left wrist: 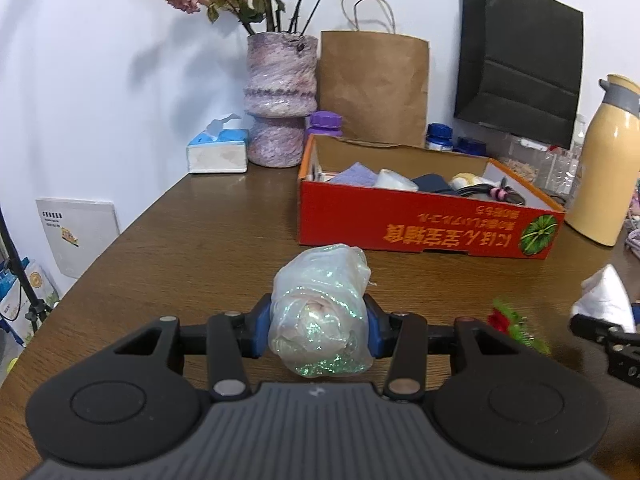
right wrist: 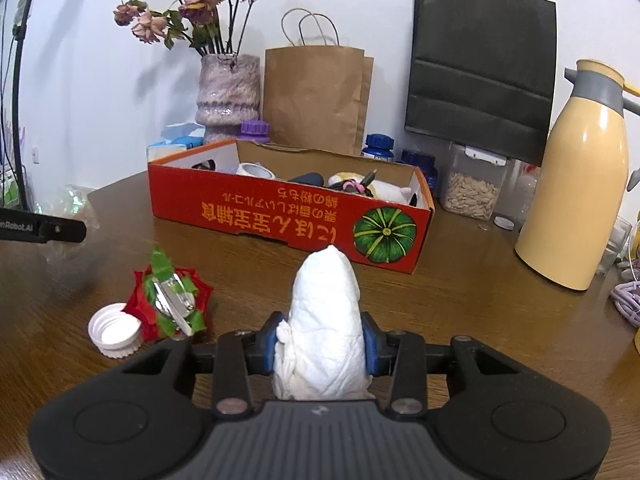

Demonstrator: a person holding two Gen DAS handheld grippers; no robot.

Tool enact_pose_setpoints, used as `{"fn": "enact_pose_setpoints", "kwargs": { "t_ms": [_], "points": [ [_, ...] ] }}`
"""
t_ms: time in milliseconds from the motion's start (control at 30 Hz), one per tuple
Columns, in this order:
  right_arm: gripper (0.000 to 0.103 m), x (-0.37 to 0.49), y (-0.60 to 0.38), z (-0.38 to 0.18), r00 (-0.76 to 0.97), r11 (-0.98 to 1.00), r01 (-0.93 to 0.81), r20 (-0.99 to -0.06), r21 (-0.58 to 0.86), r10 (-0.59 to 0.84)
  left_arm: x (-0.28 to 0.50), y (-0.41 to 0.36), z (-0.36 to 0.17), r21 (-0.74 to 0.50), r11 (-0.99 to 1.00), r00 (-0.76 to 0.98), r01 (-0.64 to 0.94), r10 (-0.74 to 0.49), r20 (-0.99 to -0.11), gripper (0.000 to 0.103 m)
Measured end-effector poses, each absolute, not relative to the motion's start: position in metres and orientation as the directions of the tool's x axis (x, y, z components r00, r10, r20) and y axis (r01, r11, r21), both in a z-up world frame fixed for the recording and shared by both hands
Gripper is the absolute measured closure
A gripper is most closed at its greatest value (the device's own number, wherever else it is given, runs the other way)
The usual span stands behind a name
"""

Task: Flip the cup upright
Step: 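Carry the plastic bag with the left gripper while the right carries the tissue to the box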

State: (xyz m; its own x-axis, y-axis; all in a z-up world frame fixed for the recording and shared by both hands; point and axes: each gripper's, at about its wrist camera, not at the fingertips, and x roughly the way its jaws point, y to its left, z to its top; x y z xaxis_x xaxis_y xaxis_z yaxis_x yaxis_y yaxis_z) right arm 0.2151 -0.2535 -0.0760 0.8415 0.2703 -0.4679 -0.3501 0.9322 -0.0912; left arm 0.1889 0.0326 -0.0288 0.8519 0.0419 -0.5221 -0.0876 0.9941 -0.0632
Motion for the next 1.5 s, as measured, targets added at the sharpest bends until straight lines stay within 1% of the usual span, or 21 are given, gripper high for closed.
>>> {"fn": "enact_pose_setpoints", "kwargs": {
  "t_ms": [367,600,1033,1233,1500],
  "points": [
    [0.065,0.211,-0.250,-0.052,0.854,0.926,-0.375,-0.406,-0.045,0.326,0.194,0.004,0.001,-0.072,0.997,0.878,-0.033,-0.006,-0.478,0.057],
    [0.065,0.219,-0.246,-0.025,0.872,0.923,-0.384,-0.341,-0.031,0.351,0.207,-0.011,0.023,-0.086,0.996,0.901,-0.011,-0.028,-0.434,0.057],
    [0.065,0.256,-0.231,0.003,0.892,0.927,-0.376,-0.266,0.013,0.366,0.244,-0.015,0.037,-0.117,0.993,0.912,-0.029,-0.021,-0.409,0.058],
    [0.065,0.280,-0.218,0.010,0.893,0.923,-0.386,-0.247,0.013,0.377,0.266,-0.008,0.040,-0.146,0.988,0.916,-0.046,-0.016,-0.400,0.058],
    [0.065,0.318,-0.204,0.012,0.887,0.918,-0.395,-0.246,0.034,0.391,0.301,-0.003,0.040,-0.139,0.989,0.915,-0.059,-0.002,-0.402,0.058]
  ]
}}
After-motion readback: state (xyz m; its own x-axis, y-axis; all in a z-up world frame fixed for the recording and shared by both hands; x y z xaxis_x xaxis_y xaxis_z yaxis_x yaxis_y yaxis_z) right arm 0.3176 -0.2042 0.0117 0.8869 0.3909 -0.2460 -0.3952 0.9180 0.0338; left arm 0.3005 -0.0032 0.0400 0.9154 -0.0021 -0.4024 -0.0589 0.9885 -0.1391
